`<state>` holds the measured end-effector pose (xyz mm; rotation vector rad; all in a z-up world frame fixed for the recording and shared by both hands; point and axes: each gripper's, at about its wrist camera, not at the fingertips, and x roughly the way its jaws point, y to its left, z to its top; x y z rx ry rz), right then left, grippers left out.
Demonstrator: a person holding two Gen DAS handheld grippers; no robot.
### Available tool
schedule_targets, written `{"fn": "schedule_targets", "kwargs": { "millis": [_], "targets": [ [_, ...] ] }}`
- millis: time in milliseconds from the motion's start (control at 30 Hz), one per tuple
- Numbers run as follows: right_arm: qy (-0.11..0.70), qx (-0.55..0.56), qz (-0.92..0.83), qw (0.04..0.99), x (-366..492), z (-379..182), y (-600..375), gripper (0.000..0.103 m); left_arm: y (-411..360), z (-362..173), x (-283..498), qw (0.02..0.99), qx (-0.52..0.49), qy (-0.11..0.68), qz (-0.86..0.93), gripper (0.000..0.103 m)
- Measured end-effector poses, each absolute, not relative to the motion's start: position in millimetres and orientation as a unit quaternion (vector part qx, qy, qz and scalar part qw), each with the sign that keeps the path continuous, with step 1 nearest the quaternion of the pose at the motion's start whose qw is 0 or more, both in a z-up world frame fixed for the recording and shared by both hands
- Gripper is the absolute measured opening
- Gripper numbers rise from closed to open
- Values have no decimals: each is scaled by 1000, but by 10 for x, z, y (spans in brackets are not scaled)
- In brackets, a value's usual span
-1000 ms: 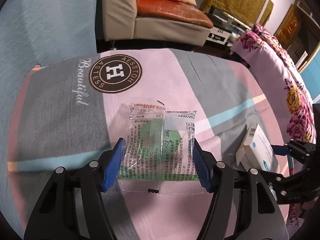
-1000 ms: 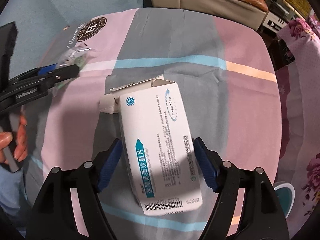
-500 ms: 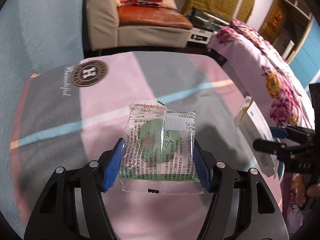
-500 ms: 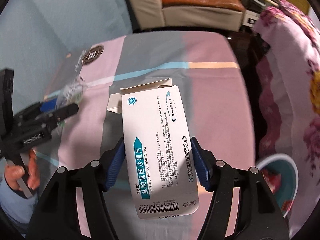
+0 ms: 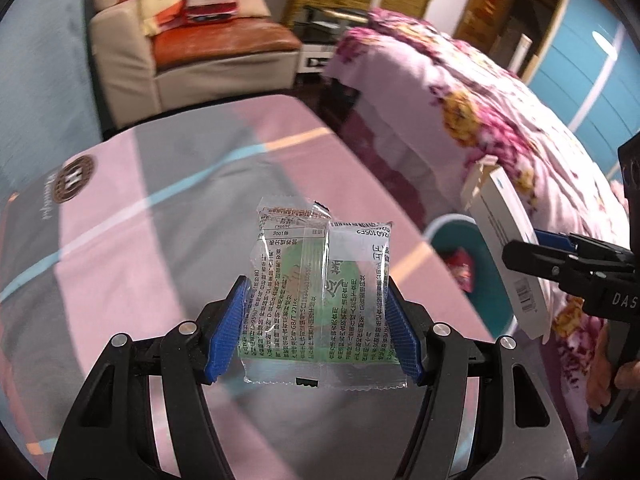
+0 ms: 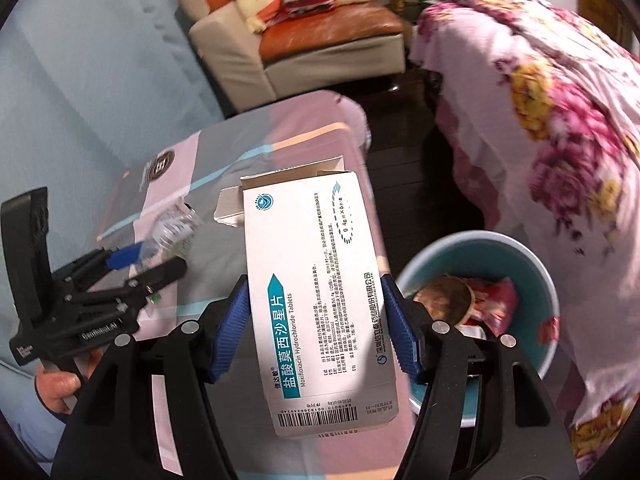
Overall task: Collect trash
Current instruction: 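Carry the bag and box over the wastebasket and open the left gripper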
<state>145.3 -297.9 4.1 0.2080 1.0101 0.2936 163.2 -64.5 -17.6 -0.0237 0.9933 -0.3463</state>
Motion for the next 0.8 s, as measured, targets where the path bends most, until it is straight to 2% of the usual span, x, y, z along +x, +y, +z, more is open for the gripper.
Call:
{"fn": "schedule_targets", "kwargs": {
  "millis": [467,800],
  "targets": [
    [450,185,70,871,1134,-45,-4214,61,-2041,-258,1539,836,64,491,-236,66],
    [451,209,43,867,1127,-174,-4586,61,-2580,-437,1628,817,92,504,-264,66]
  ]
}}
